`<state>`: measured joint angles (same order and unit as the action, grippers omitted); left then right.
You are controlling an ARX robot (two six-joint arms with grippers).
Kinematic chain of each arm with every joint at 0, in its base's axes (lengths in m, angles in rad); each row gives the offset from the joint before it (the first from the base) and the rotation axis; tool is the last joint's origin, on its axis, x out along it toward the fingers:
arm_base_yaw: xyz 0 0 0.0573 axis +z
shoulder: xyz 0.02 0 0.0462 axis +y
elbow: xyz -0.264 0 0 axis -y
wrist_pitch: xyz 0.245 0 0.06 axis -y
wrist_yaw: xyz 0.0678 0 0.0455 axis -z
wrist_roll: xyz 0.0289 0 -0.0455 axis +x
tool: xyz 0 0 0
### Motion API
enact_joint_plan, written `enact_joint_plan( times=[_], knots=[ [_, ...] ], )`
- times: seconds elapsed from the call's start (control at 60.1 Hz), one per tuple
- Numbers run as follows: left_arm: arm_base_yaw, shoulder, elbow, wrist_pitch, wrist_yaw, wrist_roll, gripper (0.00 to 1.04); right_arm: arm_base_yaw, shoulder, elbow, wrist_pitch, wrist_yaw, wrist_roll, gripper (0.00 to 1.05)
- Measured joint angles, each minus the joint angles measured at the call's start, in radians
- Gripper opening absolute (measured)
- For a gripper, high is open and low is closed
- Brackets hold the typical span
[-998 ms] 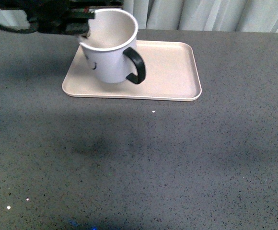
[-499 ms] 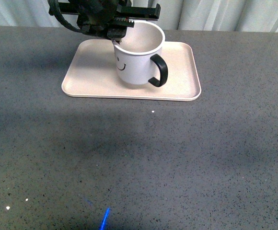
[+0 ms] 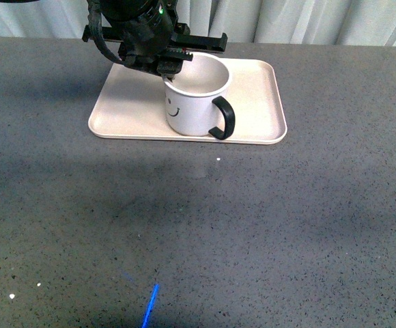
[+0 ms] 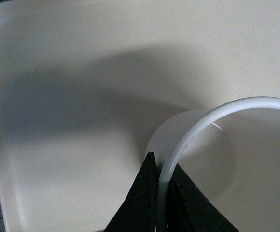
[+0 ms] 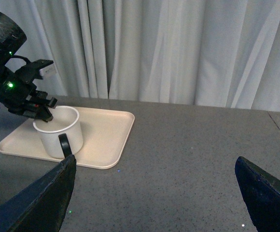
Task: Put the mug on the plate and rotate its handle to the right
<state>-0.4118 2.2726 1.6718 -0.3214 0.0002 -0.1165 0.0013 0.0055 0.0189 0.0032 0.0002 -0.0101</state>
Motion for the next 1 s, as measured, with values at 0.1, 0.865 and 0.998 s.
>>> enact_joint_plan(
  times=[0.1,0.865,0.998],
  knots=[
    [0.002,0.005,0.006,0.000,0.006,0.001,0.09,0.000,0.000,0.000,0.000,0.000,0.000,0.96],
    [0.091,-0.613,-0.860,1.136,-0.293,0.086,0.64,0.000,0.000,0.000,0.000,0.000,0.000,0.96],
    [0.158,-0.734,-1.105,1.298,-0.250,0.098,0.37,0.000,0.000,0.000,0.000,0.000,0.000,0.96]
  ],
)
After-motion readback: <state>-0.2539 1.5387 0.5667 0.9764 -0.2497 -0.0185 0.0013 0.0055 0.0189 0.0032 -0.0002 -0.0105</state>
